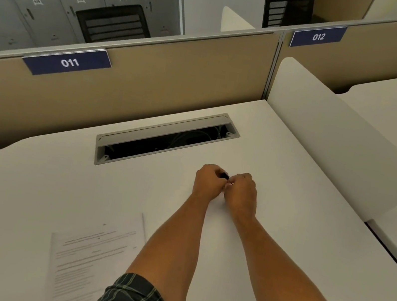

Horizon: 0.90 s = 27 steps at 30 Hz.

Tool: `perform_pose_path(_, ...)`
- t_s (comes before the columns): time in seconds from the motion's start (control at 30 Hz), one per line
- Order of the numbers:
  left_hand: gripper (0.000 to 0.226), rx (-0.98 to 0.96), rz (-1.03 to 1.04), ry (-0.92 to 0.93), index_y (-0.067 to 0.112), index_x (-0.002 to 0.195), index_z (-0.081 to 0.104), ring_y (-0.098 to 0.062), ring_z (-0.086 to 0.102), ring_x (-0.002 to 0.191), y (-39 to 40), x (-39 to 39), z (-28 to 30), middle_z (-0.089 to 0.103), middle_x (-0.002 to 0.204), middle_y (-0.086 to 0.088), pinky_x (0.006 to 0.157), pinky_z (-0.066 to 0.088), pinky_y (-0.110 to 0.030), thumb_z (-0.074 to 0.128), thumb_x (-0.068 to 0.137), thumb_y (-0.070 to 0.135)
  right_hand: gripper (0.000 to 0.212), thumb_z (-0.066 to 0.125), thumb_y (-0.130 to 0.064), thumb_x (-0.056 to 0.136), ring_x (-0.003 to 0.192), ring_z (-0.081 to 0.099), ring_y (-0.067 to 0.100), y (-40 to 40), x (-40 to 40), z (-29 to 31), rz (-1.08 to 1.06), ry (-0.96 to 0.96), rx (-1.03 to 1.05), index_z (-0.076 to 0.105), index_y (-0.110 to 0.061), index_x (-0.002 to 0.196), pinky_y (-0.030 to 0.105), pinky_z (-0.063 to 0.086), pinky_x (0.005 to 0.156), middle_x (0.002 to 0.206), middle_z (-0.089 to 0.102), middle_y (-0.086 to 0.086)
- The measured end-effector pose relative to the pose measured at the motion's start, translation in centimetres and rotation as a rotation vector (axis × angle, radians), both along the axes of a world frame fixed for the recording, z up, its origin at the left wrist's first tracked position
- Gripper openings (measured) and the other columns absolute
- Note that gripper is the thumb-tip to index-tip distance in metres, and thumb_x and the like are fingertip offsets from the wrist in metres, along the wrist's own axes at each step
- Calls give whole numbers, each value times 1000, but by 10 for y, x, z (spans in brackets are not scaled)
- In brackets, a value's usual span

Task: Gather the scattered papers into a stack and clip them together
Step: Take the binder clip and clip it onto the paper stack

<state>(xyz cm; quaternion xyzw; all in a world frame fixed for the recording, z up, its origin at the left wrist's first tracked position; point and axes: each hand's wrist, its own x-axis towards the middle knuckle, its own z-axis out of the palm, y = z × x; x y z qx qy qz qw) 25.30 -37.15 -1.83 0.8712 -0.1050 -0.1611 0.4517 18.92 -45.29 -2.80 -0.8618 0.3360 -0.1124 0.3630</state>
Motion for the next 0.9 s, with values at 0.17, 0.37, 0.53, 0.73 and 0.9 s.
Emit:
perform_pose_path(0.17, 20, -120, -4, 9, 9, 102, 79, -16, 70, 93, 62, -18, 16, 77, 99, -4, 81, 50, -20, 72, 85, 3, 24, 80, -31, 88, 82, 65, 14, 37, -29, 19, 42, -152, 209, 73, -10, 96, 26, 51, 76, 88, 68, -4)
perform_pose_path(0.37, 15, -277, 114, 38, 5, 103, 77, -15, 76, 82, 154, -54, 37, 78, 95, -9, 74, 53, -19, 73, 89, 6, 16, 86, -22, 80, 73, 71, 5, 89, -56, 43, 182, -246, 418, 80, -14, 93, 15, 54, 70, 79, 76, -6)
perform_pose_path(0.53, 15, -414, 305, 177, 5, 105, 75, -13, 76, 82, 230, -97, 35, 78, 94, -9, 79, 60, -27, 74, 89, 5, 15, 84, -11, 82, 75, 76, 20, 139, -80, 52, 298, -296, 647, 78, -12, 96, 34, 62, 82, 78, 78, 4)
perform_pose_path(0.73, 19, -534, 400, 275, -2, 101, 70, -31, 76, 93, 293, -140, 20, 75, 100, -21, 81, 63, -34, 78, 83, -4, 11, 86, -16, 79, 74, 75, 14, 207, -87, 56, 390, -263, 586, 79, -14, 86, 24, 60, 75, 77, 78, -1)
perform_pose_path(0.9, 15, -618, 441, 295, -2, 99, 75, -32, 77, 92, 326, -157, 13, 76, 98, -22, 85, 62, -36, 79, 85, 0, 7, 84, -19, 82, 69, 71, 4, 243, -86, 54, 501, -199, 482, 81, -16, 88, 13, 53, 69, 76, 77, -6)
